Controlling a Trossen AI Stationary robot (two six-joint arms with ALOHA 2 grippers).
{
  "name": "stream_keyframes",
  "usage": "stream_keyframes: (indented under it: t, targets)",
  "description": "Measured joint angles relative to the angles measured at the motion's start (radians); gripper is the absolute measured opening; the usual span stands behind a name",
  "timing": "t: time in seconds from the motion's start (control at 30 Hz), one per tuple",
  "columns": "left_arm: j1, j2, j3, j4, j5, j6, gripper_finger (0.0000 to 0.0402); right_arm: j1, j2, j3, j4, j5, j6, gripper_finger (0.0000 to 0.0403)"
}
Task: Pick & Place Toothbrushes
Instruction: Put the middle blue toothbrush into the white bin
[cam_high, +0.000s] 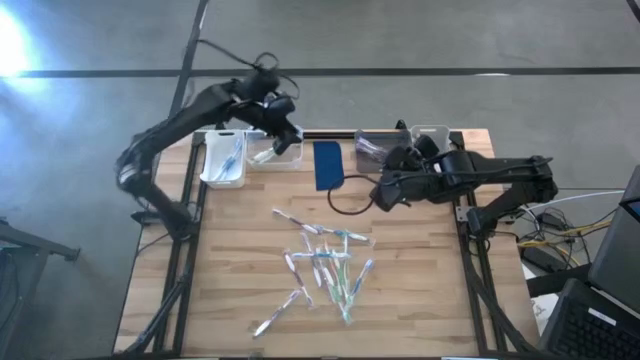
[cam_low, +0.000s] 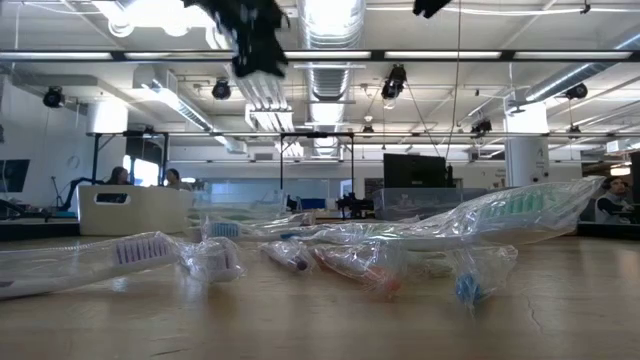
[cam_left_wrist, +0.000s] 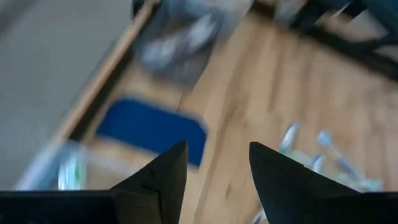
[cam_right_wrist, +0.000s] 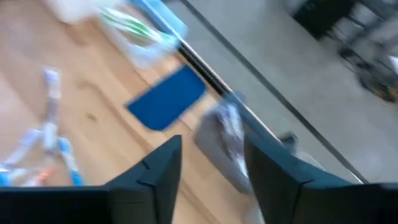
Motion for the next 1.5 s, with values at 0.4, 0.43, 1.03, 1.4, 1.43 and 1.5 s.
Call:
stream_keyframes:
  t: [0.4, 0.43, 1.03, 1.4, 1.43, 1.5]
  targets:
    - [-0.317, -0.386, -0.112, 0.234, -0.168, -0.013, 0.0167, 0.000, 0.000, -0.004, 0.466, -0.351, -0.359, 0.0013]
    - [-0.333, -0.418, -0.135, 0.247, -0.178, -0.029, 0.0167, 0.000, 0.000, -0.005, 0.465, -0.371, -0.356, 0.0012]
    - [-0.378, -0.828, -0.498, 0.412, -0.300, 0.102, 0.0167, 0.064, -0.417, -0.519, 0.812, -0.480, -0.277, 0.0008]
    - [-0.378, -0.829, -0.501, 0.482, -0.300, 0.044, 0.0167, 0.063, -0.679, -0.743, 0.812, -0.479, -0.302, 0.0008]
    - [-0.378, -0.828, -0.501, 0.498, -0.300, 0.030, 0.0167, 0.063, -0.693, -0.759, 0.810, -0.479, -0.302, 0.0008]
    - [-0.378, -0.827, -0.501, 0.528, -0.301, 0.008, 0.0167, 0.063, -0.717, -0.786, 0.810, -0.479, -0.302, 0.0008]
